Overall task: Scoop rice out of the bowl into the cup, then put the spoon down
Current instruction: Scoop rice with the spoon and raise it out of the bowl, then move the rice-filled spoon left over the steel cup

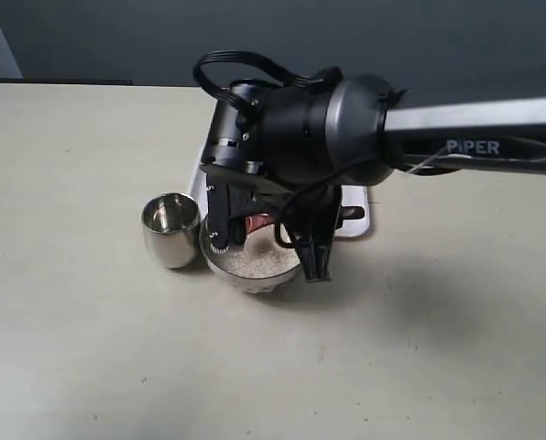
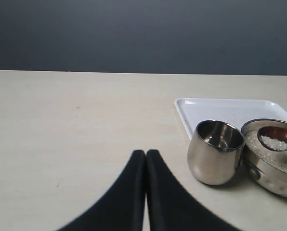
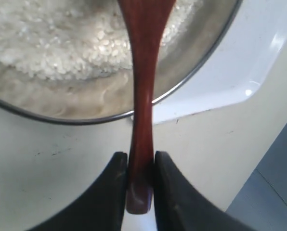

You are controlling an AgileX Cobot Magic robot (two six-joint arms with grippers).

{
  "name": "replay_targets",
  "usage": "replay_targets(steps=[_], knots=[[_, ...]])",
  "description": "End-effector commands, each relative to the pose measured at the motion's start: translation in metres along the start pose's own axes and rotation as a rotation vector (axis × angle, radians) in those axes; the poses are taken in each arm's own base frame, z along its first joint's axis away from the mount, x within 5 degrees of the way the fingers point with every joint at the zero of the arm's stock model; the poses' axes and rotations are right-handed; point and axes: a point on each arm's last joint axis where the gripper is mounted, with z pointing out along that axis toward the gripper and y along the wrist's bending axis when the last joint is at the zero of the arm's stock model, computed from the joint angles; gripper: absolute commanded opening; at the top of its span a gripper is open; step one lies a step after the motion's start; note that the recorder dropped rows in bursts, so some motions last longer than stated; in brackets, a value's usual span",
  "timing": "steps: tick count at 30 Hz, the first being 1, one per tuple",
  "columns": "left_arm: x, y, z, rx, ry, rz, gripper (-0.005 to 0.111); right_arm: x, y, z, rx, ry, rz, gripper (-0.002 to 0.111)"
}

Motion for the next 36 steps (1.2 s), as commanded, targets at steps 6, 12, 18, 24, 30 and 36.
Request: replay_targets(steps=[6,12,18,24,30,36], knots=[[-0.003,0.0,-0.001,0.006,-0.024,-0.002,0.001,0.009,-0.008,-0.003,-0.021,0.02,-0.013,-0.001],[-0.003,0.0,-0.001,0.006,-0.024,-0.002,0.001,0.009,-0.02,-0.015,-0.019,0.001,0.011,-0.001],[-0.003,0.0,-0.001,0.006,-0.024,-0.002,0.001,0.005,-0.029,-0.026,-0.01,-0.053,0.032,-0.001],[-0.003,0.0,-0.001,0.006,-0.024,-0.002,0.001,0.0,-0.035,-0.033,0.01,-0.124,0.057,-0.001],[-0.003,0.0,-0.001,0.006,-0.024,-0.002,0.001,-0.008,-0.035,-0.03,0.003,-0.161,0.063,-0.001],[-0.003,0.0,-0.001,0.006,-0.024,-0.004,0.001,-0.02,-0.035,-0.019,-0.018,-0.145,0.056,-0.001]])
